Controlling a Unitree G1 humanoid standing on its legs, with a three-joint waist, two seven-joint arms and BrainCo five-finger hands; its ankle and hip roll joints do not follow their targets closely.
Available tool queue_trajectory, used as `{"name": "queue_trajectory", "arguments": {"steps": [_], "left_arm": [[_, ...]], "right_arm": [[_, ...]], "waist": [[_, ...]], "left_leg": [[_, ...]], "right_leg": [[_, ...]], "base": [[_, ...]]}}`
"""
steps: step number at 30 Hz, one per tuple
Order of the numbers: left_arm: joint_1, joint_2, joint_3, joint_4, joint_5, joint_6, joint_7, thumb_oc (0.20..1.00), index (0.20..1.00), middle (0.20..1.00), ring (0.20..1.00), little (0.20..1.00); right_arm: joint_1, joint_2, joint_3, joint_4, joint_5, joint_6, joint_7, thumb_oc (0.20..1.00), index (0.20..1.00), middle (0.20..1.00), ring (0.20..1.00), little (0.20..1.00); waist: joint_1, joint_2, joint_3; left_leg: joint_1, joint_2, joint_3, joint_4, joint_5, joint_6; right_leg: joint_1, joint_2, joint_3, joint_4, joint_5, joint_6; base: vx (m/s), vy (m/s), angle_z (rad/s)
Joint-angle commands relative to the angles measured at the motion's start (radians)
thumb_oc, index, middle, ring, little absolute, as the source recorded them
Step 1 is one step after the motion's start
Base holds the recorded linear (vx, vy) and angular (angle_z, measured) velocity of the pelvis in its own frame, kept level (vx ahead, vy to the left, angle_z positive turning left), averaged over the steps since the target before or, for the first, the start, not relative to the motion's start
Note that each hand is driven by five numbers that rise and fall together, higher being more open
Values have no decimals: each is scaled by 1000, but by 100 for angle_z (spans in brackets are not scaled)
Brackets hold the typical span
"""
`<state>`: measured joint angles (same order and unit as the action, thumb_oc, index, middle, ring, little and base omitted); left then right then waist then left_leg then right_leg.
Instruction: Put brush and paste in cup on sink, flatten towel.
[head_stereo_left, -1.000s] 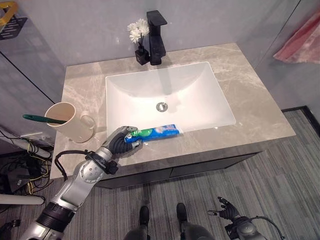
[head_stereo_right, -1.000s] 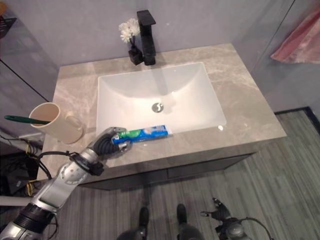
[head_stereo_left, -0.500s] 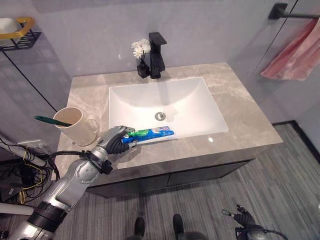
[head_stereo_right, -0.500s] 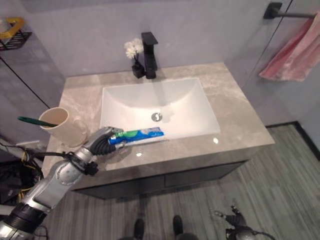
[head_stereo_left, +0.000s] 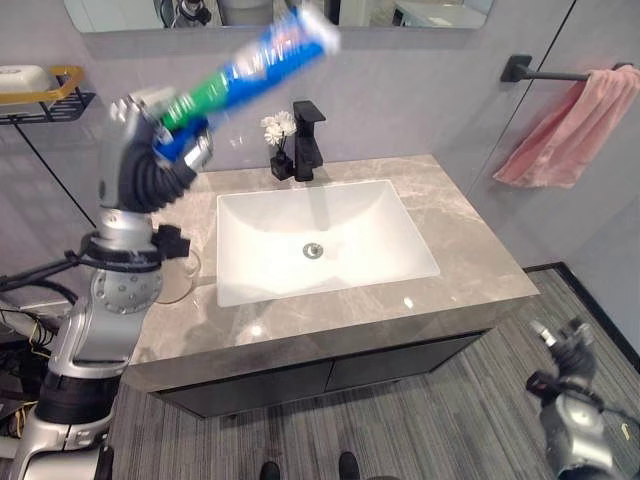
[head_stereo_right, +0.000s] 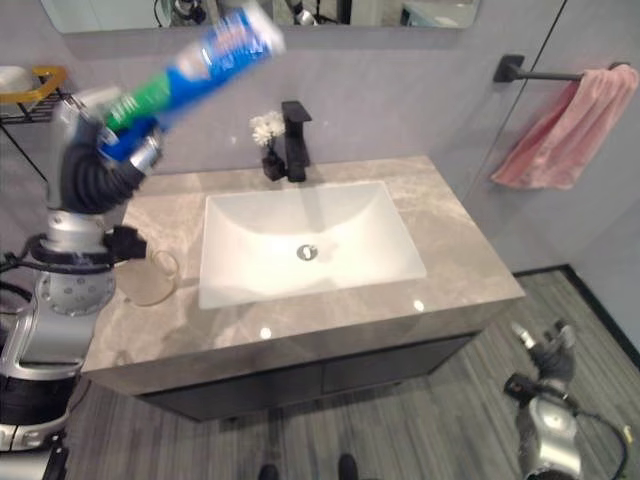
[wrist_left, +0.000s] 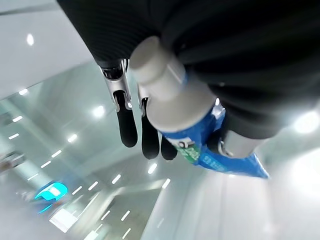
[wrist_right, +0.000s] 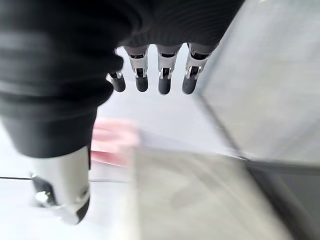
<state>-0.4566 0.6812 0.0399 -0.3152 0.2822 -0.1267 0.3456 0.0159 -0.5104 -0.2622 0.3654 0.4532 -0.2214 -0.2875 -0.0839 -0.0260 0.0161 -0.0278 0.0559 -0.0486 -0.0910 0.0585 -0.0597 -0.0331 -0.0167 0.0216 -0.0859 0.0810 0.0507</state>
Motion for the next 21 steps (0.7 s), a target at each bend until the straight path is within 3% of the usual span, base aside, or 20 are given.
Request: {"name": "queue_trajectory", "arguments": {"steps": [1, 3, 5, 6, 8, 9, 10, 11, 12, 14, 18, 21], "left_arm": [[-197, -11, -25, 60, -47, 4, 120, 200, 200, 200, 200, 200], [-257, -23, -55, 65, -65, 27, 136, 200, 200, 200, 200, 200], [-287, -24, -69, 67, -80, 32, 133, 200, 200, 200, 200, 200], [-335, -26, -112, 87, -95, 42, 140, 200, 200, 200, 200, 200], [-367, -13, -132, 103, -106, 42, 144, 200, 200, 200, 200, 200], [-388, -19, -155, 111, -113, 42, 146, 200, 200, 200, 200, 200], [-402, -20, -164, 116, -116, 48, 156, 200, 200, 200, 200, 200], [-415, -30, -184, 117, -123, 52, 166, 200, 200, 200, 200, 200], [-415, -27, -178, 118, -123, 51, 166, 200, 200, 200, 200, 200], [-425, -28, -200, 105, -125, 55, 176, 200, 200, 200, 200, 200], [-399, -27, -200, 74, -146, 67, 176, 200, 200, 200, 200, 200], [-393, -27, -202, 70, -149, 70, 176, 200, 200, 200, 200, 200]], "right_arm": [[-138, -106, -20, -120, -95, -71, -61, 1000, 1000, 1000, 1000, 1000], [-227, -148, 39, -277, -140, -23, -44, 1000, 1000, 1000, 1000, 1000], [-277, -167, 71, -318, -134, 4, -29, 1000, 1000, 1000, 1000, 1000], [-377, -198, 158, -354, -85, 30, 16, 1000, 1000, 1000, 1000, 1000], [-459, -224, 225, -362, -53, 47, 40, 1000, 1000, 1000, 1000, 1000], [-535, -219, 308, -385, 35, 55, 95, 1000, 1000, 1000, 1000, 1000], [-574, -211, 350, -389, 104, 59, 111, 1000, 1000, 1000, 1000, 1000], [-684, -189, 467, -399, 242, 68, 169, 1000, 1000, 1000, 1000, 1000], [-696, -189, 475, -391, 246, 65, 171, 1000, 1000, 1000, 1000, 1000], [-864, -120, 645, -385, 493, 95, 269, 1000, 1000, 1000, 1000, 1000], [-972, -29, 745, -409, 737, 94, 330, 1000, 1000, 1000, 1000, 1000], [-979, -4, 748, -412, 773, 88, 331, 1000, 1000, 1000, 1000, 1000]], "waist": [[1, 11, -73], [7, 5, -79], [9, 4, -78], [17, -3, -86], [20, -6, -84], [29, -10, -83], [32, -14, -85], [42, -21, -86], [38, -18, -83], [64, -30, -84], [83, -37, -84], [85, -39, -84]], "left_leg": [[23, 16, -12, 4, -77, 8], [27, 15, -9, 4, -75, 10], [29, 15, -6, 4, -74, 10], [31, 15, -3, 4, -72, 9], [32, 14, -1, 4, -71, 8], [40, 16, 0, 4, -74, 7], [38, 16, 0, 4, -69, 7], [40, 17, 0, 4, -67, 5], [41, 18, 0, 4, -67, 5], [41, 17, -4, 4, -62, 2], [32, 15, -16, 4, -56, -1], [29, 15, -20, 4, -54, -1]], "right_leg": [[-11, -52, -19, -1, -20, 68], [-7, -53, -14, -1, -19, 67], [-6, -53, -12, -1, -18, 66], [-4, -54, -11, -1, -16, 66], [-2, -54, -9, -1, -15, 65], [5, -53, -9, -1, -18, 64], [4, -54, -9, -1, -15, 64], [6, -56, -11, -1, -14, 63], [8, -55, -11, -1, -14, 63], [12, -57, -18, -1, -15, 60], [12, -59, -37, -1, -17, 57], [13, -61, -42, -1, -17, 57]], "base": [[-2, 14, -7], [-10, 14, -5], [-6, 3, -2], [0, 0, 0], [0, 0, 0], [-19, -8, -4], [-23, -10, -3], [-25, -7, -4], [-26, -8, 8], [-21, -3, 8], [-1, 12, 11], [0, 10, 9]]}}
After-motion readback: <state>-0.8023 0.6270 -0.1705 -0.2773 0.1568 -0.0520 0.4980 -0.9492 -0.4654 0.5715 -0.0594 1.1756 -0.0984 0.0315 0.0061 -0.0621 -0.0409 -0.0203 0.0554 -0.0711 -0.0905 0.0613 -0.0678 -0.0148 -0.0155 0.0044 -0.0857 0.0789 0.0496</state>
